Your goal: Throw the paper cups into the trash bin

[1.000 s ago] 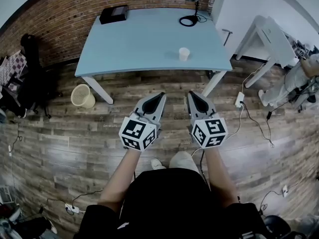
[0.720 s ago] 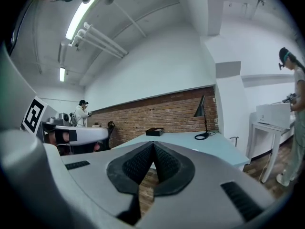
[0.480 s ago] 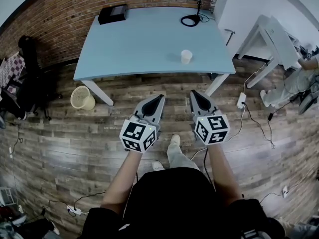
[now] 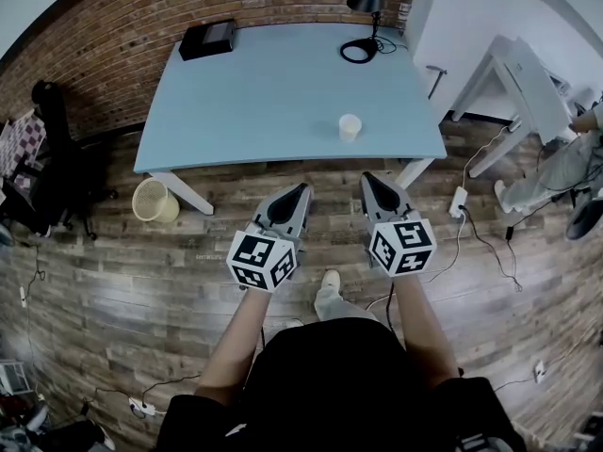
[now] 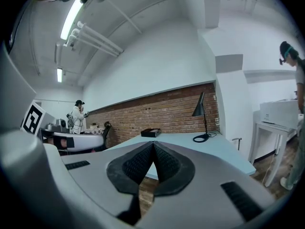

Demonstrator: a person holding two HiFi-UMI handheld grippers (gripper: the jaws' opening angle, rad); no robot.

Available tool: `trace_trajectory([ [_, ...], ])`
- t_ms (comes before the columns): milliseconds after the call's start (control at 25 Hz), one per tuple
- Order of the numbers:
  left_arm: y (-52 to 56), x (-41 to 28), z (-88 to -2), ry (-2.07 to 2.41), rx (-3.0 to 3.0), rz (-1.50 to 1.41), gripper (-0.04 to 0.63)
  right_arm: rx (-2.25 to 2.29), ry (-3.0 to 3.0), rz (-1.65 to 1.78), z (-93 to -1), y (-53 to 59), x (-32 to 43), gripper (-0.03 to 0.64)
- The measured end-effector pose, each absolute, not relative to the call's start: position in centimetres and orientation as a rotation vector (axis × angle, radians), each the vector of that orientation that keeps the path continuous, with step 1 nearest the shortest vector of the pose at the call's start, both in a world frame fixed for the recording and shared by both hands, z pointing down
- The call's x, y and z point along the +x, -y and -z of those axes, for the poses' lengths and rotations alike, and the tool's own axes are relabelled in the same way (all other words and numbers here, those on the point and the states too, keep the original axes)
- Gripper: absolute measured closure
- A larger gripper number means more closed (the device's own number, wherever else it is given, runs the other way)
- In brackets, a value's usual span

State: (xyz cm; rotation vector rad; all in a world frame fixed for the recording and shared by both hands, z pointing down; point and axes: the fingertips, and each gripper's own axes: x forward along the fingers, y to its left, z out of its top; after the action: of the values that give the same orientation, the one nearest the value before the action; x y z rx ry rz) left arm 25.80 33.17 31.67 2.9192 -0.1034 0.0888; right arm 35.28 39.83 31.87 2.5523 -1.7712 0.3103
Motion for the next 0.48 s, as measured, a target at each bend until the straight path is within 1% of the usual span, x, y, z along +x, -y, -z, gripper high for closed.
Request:
trace_trajectory([
  [480, -30.5, 33.0, -31.8, 0.116, 2.920, -0.109, 0.588, 2.526, 1.810, -0.329, -32.7, -36.7, 42.1, 0.612],
])
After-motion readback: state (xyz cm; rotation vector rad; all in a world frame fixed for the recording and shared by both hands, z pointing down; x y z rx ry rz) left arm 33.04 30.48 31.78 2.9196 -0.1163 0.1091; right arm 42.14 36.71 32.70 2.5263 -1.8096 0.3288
